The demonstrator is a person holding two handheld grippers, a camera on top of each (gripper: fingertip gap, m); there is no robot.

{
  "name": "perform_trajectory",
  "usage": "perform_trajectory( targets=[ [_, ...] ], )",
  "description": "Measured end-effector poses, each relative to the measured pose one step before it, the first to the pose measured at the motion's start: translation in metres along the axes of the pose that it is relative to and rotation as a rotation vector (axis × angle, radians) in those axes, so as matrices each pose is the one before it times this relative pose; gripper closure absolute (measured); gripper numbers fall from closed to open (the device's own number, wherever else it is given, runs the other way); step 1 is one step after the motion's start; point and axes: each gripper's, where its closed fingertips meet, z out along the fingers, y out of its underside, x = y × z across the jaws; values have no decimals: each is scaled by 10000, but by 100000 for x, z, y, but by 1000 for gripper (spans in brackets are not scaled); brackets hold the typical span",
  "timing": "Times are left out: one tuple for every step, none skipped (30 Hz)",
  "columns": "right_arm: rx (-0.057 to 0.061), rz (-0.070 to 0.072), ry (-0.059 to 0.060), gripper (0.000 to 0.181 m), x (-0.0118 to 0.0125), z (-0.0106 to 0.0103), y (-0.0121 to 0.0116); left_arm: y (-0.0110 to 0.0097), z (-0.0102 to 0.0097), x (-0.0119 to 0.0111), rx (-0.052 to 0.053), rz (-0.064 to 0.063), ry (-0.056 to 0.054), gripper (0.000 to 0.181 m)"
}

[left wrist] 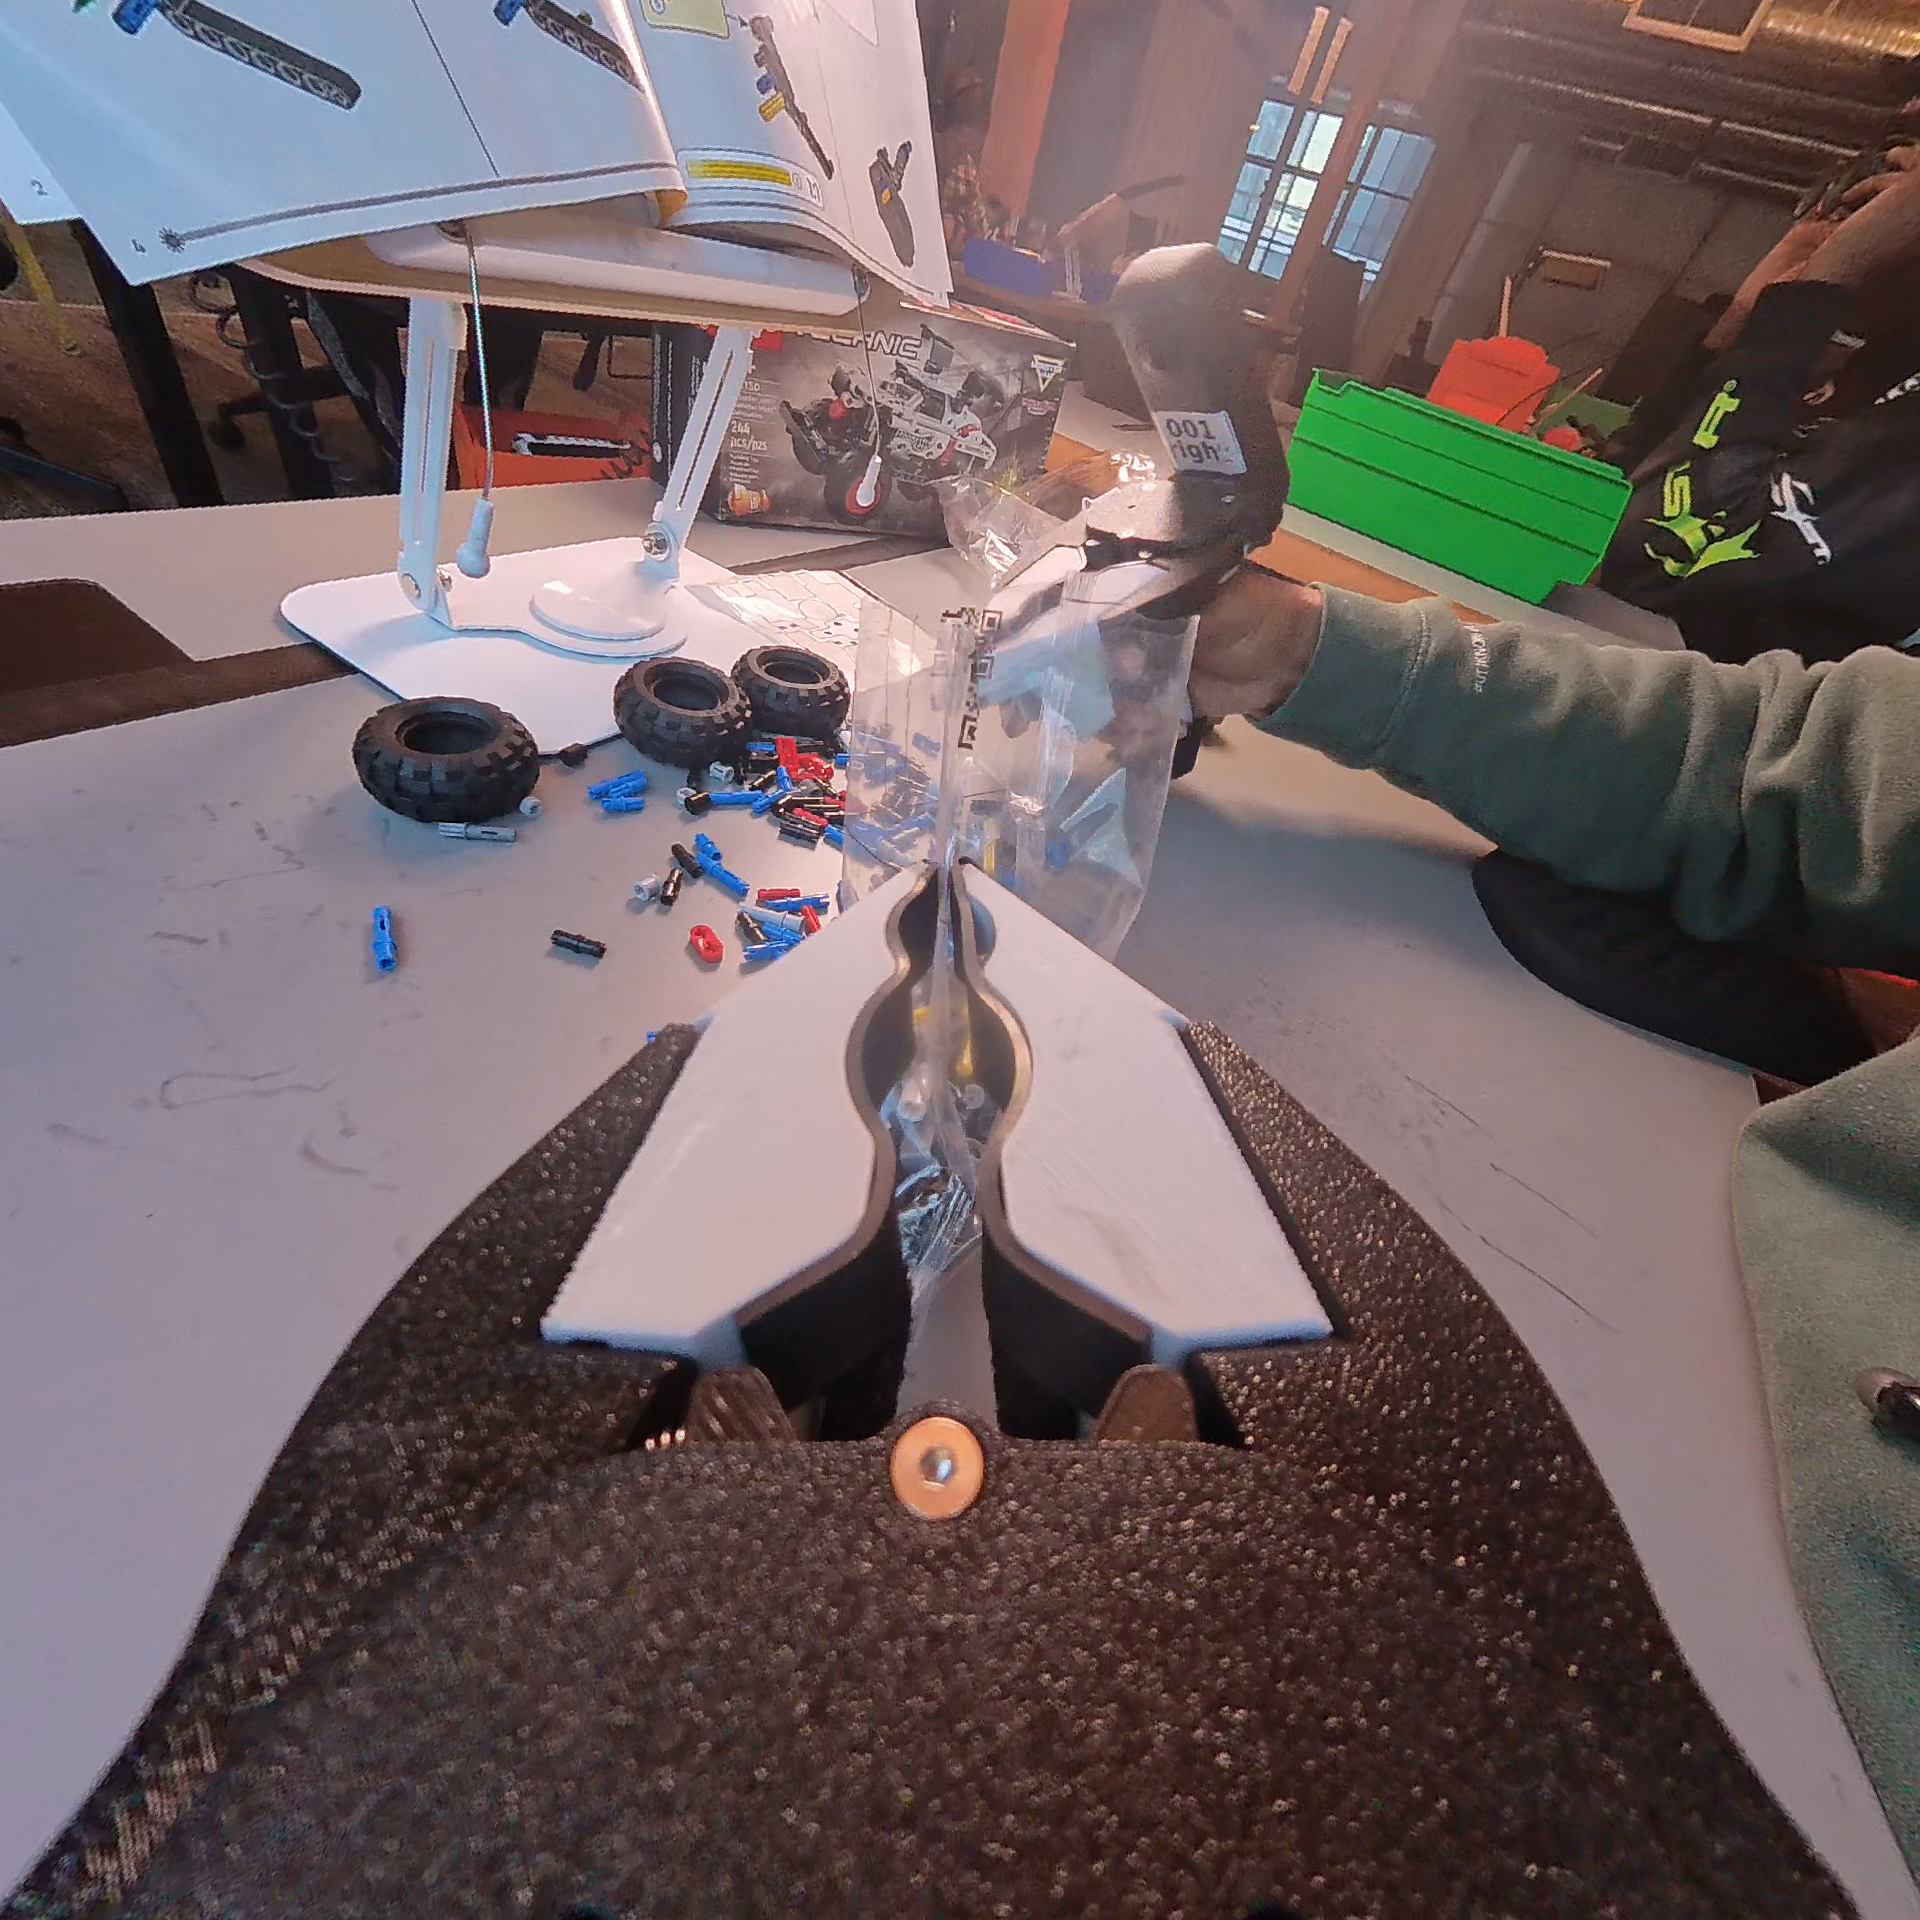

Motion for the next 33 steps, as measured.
perform_trajectory(
  targets=[
    [-555, -580, 227, 176, -35, 55, 709, -3, -1, 0, 0, -4, 5, 180],
    [-538, -592, 417, 176, 294, 79, 732, 6, 1, -2, 1, -6, 4, 180],
    [-507, -523, 356, 176, 287, 150, 757, -4, 2, 7, 3, -3, 3, 180],
    [-494, -369, 124, 173, -22, 283, 759, 16, 19, 22, -6, -1, 11, 180],
    [-345, -172, 98, 170, -16, 367, 536, 10, 24, 18, -10, 3, 10, 180],
    [-217, -77, -39, 167, -186, 418, 339, 15, 6, 22, -9, 8, 7, 180],
    [-145, -18, -6, 164, -113, 406, 193, 9, -3, 29, -9, 8, 2, 180],
    [-79, 1, 126, 162, 167, 330, 76, -16, -19, 7, 2, 7, -3, 180],
    [-15, 87, 39, 163, 133, 206, -67, -26, -35, -7, 10, 4, -10, 180],
    [-24, 134, -111, 164, -18, 123, -76, -26, -29, -15, 7, 0, -10, 180],
    [-50, 118, -103, 164, -15, 114, -13, -12, -32, -20, 3, -4, -6, 180],
    [-51, 75, -28, 166, 91, 39, -14, -2, -19, -7, 3, -6, -3, 180],
    [-113, 105, -71, 167, 27, 16, 76, -6, -11, -14, 2, -5, 1, 180],
    [-120, 158, -90, 167, 25, -23, 68, 5, -10, -13, 2, -4, 3, 180],
    [-124, 116, -48, 167, 66, -27, 99, -5, -6, -14, -1, -6, 8, 180],
    [-104, -6, -80, 167, -56, -48, 100, 11, -4, -1, -4, -8, 11, 180],
    [-92, -20, -51, 169, -41, -33, 92, 6, -4, -12, -2, -8, 10, 180],
    [-121, -27, 14, 170, 54, -7, 126, 7, -2, -6, -1, -9, 7, 180],
    [-61, -76, -26, 170, -1, -19, 15, 9, -1, -2, -1, -5, 5, 180],
    [-55, 4, -63, 171, 16, -15, 12, 1, 5, 0, -4, -4, 6, 180],
    [-44, 105, -44, 173, 99, 13, -37, 18, 6, 8, -7, -3, 7, 180],
    [-29, 44, -4, 175, 133, 51, -42, 9, -2, 9, -5, 5, 2, 180],
    [-25, -81, 66, 178, 156, 40, -33, -15, -8, 9, 2, 11, -7, 180],
    [-43, -164, 28, 178, 19, 4, -2, -10, -10, -8, 2, 5, -6, 180],
    [-60, -232, 80, 179, 13, -40, 15, -10, -10, -8, 2, 0, -8, 180],
    [47, -210, 191, 179, 164, -166, -111, -7, -17, -26, 7, 0, -13, 180],
    [290, -31, 157, 179, 170, -414, -495, -18, -27, -19, 8, -1, -12, 180],
    [365, 149, 18, 179, 65, -572, -677, -21, -16, -17, 10, -4, -11, 180],
    [300, 141, 33, 179, 102, -610, -672, -5, -8, -32, 7, -10, -7, 180],
    [177, -30, 116, 179, 178, -537, -502, 14, 31, -16, 2, -20, 7, 180],
    [98, -138, 150, 178, 178, -450, -400, 50, 46, 6, -11, -25, 18, 180],
    [299, -106, 8, 178, -133, -433, -758, 49, 47, 17, -23, -11, 17, 180],
    [624, -53, -184, 179, -555, -520, -1426, 45, 33, 20, -20, 11, 6, 180]
  ],
)
